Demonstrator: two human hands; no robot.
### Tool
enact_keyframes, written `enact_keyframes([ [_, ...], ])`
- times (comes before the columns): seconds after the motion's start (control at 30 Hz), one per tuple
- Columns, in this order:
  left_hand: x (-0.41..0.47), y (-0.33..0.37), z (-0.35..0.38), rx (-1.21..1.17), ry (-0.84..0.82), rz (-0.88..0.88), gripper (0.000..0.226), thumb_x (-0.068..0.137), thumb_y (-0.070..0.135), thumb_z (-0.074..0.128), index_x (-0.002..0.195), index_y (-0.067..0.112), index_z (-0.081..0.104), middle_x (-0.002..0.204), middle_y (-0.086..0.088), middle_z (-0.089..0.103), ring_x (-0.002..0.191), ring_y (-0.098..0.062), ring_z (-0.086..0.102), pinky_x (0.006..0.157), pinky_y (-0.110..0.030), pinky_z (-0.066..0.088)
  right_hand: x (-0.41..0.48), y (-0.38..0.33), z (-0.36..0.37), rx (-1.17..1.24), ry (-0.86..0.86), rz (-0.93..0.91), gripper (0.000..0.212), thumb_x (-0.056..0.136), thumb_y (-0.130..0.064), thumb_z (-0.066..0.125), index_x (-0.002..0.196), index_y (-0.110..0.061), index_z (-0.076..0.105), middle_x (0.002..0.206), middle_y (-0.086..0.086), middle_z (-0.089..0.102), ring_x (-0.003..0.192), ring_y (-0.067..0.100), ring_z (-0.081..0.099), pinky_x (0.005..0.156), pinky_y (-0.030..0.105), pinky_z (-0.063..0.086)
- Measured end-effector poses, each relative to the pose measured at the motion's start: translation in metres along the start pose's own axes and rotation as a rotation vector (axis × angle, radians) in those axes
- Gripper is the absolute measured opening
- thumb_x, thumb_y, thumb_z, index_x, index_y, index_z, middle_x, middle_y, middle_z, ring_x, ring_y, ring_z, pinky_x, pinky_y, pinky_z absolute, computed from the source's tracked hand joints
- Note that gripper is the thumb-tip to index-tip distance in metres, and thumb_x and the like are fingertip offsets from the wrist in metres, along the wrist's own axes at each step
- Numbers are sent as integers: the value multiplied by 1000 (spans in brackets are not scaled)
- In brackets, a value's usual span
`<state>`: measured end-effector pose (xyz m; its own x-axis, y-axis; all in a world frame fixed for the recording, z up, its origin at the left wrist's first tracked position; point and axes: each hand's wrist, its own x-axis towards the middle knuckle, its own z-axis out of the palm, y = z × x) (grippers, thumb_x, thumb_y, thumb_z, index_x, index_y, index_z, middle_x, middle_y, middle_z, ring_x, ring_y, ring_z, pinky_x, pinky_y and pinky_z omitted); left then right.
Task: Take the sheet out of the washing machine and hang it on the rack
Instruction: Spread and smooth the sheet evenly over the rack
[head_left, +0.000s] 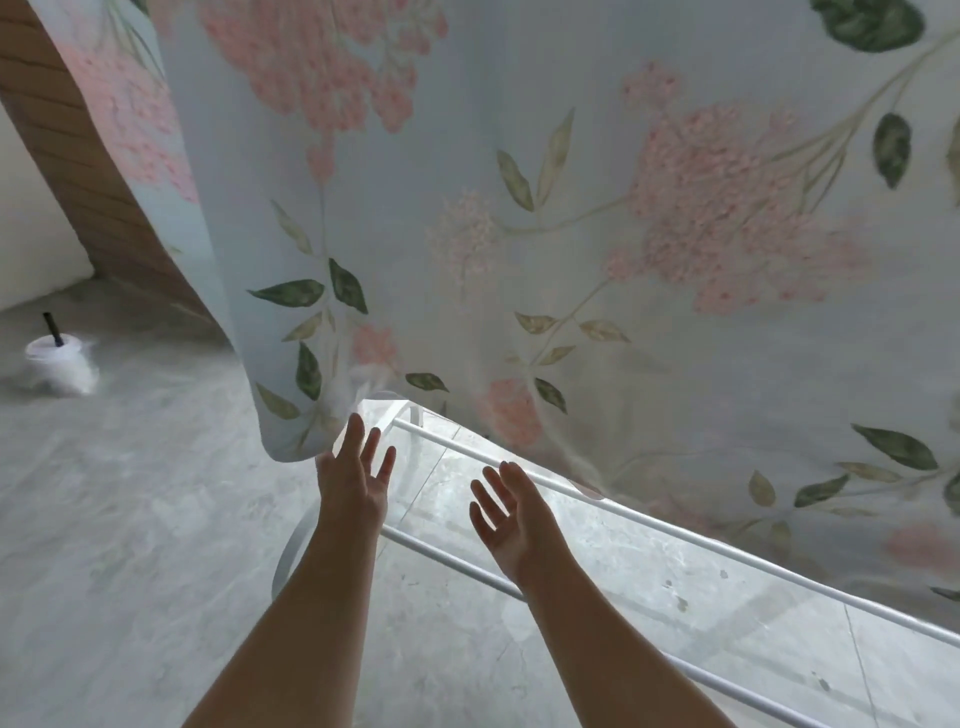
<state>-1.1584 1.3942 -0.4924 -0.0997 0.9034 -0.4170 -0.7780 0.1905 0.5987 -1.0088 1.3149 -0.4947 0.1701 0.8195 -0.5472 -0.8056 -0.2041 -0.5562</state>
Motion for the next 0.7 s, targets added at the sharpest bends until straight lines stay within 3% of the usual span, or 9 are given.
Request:
enact_keyframes([
  [0.2,39,19,-8,-31,7,21,45,89,15,62,131,11,46,116,-4,60,103,-14,61,100,-42,44,34,8,25,34,32,-138,13,89,-17,62,102,-18,60,110,-2,64,100,18,62,72,31,48],
  [0.47,53,30,-18,19,81,52,13,88,15,63,97,18,54,101,-2,63,94,-14,62,90,-37,47,52,9,38,50,48,-172,25,87,-17,64,111,-19,59,115,-2,62,103,21,62,72,32,49],
  [0.6,57,34,-19,33,35,66,35,88,16,62,121,14,50,108,-1,61,100,-15,60,92,-39,47,56,7,40,64,41,-185,20,86,-13,65,105,-17,59,101,-2,63,89,16,61,64,28,47],
  [0.7,56,33,-22,108,51,109,32,89,13,61,118,15,48,104,1,61,102,-17,60,92,-38,47,56,11,36,33,59,-198,13,87,-11,65,98,-16,61,94,-1,63,84,15,58,64,28,47],
])
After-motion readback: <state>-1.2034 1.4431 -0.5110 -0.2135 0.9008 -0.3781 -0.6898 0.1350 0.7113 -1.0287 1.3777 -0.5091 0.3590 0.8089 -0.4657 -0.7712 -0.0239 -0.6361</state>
